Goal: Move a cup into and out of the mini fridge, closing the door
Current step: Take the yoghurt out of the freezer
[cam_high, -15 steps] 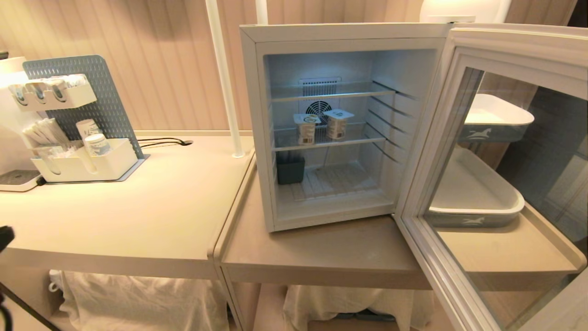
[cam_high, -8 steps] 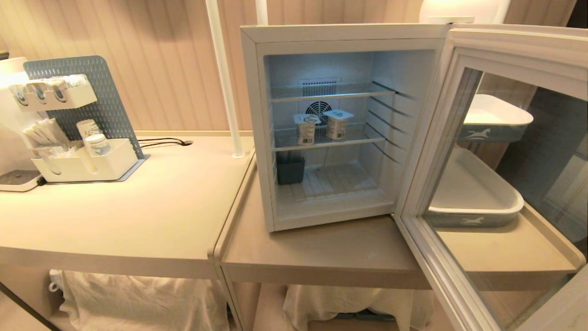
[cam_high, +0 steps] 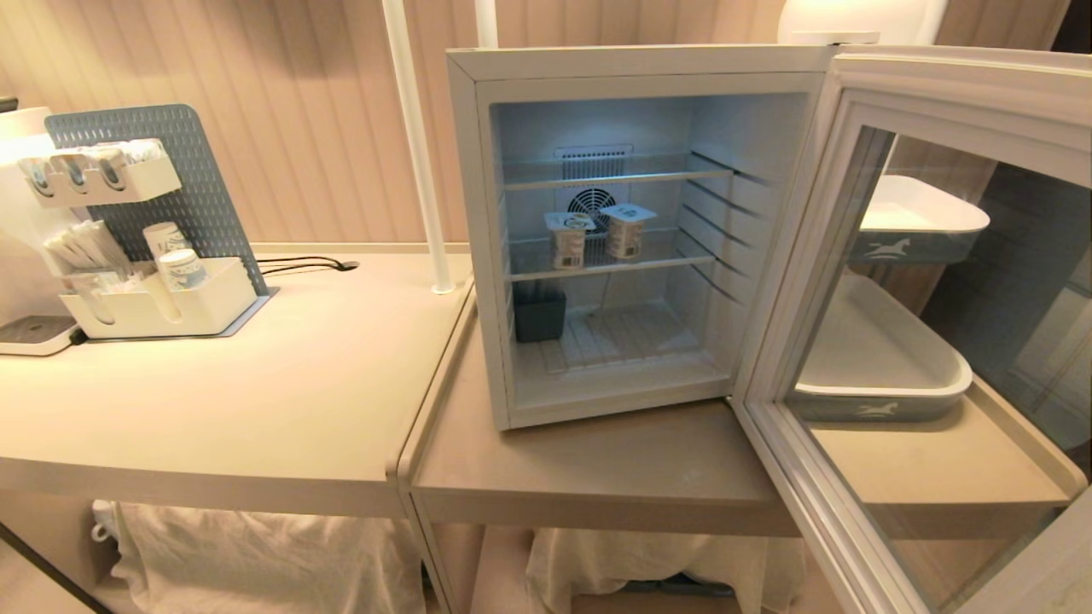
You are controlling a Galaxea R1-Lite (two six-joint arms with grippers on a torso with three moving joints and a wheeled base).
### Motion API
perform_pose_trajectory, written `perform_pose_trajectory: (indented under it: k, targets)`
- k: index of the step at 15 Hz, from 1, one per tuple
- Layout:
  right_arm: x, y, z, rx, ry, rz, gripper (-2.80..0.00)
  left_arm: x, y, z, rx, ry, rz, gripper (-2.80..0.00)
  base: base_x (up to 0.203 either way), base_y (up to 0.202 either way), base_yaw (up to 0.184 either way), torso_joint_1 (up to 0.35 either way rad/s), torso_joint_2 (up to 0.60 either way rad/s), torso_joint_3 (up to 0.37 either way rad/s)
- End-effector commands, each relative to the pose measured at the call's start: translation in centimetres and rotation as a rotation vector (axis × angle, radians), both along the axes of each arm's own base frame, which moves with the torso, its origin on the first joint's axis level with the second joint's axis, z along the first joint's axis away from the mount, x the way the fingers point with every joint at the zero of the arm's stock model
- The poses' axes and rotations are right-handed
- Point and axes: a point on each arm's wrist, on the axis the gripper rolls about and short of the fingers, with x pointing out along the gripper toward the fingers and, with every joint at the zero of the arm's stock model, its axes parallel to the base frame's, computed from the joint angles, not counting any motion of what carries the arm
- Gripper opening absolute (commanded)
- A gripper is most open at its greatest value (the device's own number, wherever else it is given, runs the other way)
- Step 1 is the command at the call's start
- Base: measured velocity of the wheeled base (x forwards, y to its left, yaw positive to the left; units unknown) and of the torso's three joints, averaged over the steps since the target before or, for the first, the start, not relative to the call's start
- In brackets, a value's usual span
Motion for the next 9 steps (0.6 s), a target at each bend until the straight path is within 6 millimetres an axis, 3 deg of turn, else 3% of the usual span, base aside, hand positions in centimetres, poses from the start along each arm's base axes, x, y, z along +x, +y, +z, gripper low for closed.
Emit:
perform_pose_trajectory:
  k: [1,3,6,9]
  targets:
    - [0.0,0.0,0.0,0.000,0.001,-0.003,-2.80,2.1,-0.3,-2.3,0.019,-0.199,-0.156,-2.80,0.000,0.000,0.000,0.000,0.00,0.000]
    - [0.0,0.0,0.0,0.003,0.002,-0.002,-2.80,2.7,-0.5,-2.8,0.040,-0.268,-0.235,-2.80,0.000,0.000,0.000,0.000,0.00,0.000]
    - [0.0,0.0,0.0,0.002,0.001,0.000,-2.80,2.7,-0.6,-3.3,0.019,-0.211,-0.298,-2.80,0.000,0.000,0.000,0.000,0.00,0.000]
    - [0.0,0.0,0.0,0.002,0.004,0.000,-2.80,2.7,-0.6,-3.3,0.020,-0.212,-0.296,-2.80,-0.174,0.000,-0.003,0.002,0.00,0.000]
